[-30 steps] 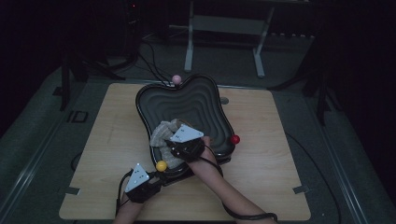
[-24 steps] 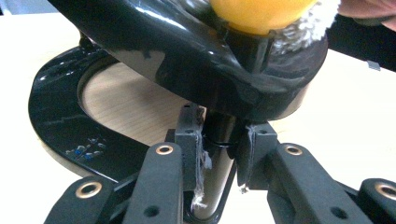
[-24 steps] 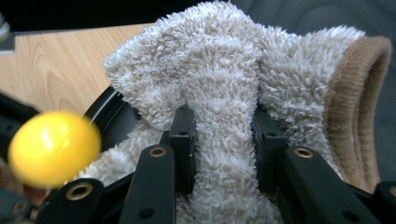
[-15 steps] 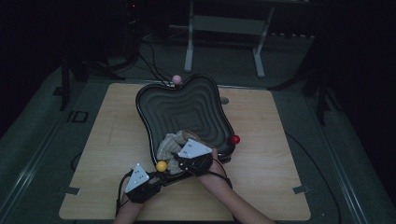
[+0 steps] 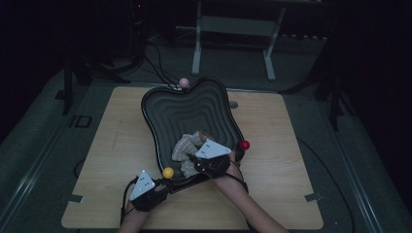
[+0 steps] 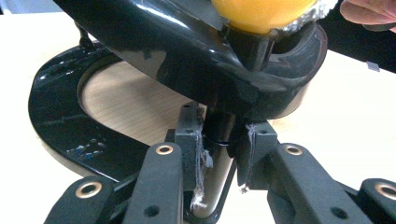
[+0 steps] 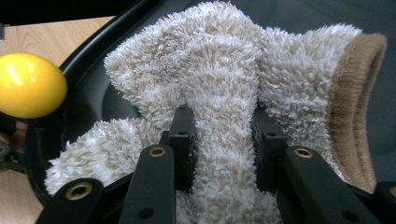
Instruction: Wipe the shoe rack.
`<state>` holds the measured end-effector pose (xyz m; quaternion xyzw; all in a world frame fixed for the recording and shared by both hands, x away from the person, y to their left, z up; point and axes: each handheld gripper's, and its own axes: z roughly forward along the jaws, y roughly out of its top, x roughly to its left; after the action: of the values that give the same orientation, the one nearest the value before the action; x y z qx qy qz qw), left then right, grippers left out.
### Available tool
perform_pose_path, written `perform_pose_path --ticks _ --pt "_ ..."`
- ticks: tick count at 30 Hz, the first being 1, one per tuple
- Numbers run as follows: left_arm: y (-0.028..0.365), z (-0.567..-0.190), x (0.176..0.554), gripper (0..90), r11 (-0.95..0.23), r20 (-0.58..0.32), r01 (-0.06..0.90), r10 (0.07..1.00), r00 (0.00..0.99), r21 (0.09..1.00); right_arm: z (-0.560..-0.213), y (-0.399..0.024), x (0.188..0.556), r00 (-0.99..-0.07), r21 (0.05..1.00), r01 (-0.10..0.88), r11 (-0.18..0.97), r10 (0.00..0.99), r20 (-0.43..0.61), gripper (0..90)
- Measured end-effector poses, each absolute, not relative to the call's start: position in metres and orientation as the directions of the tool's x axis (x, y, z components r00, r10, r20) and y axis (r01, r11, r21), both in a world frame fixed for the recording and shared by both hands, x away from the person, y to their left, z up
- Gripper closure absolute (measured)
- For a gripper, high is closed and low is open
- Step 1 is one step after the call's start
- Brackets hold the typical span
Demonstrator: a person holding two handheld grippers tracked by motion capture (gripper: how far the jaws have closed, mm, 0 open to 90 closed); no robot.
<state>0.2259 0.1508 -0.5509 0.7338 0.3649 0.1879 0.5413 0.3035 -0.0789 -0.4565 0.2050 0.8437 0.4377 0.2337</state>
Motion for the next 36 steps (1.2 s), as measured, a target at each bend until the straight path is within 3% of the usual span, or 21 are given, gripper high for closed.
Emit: perform_pose_path --ticks 11,24,36 --pt "0.151 -0.551 0.226 72.2 -0.143 -0.123 0.332 0.737 0.665 0.933 -0.457 -0.104 0.316 -0.772 0.855 0.201 0.478 0.615 -0.162 67.4" --pt "0.151 -0.551 0.227 72.1 -0.139 -0.131 0.337 0.734 0.666 0.931 -0.451 -0.1 0.316 -0.754 0.867 0.232 0.441 0.644 -0.127 64.0" --pt "0.151 -0.551 0.227 72.0 -0.139 -0.133 0.338 0.733 0.668 0.931 -0.377 -0.038 0.357 -0.795 0.926 0.183 0.329 0.604 -0.058 65.8"
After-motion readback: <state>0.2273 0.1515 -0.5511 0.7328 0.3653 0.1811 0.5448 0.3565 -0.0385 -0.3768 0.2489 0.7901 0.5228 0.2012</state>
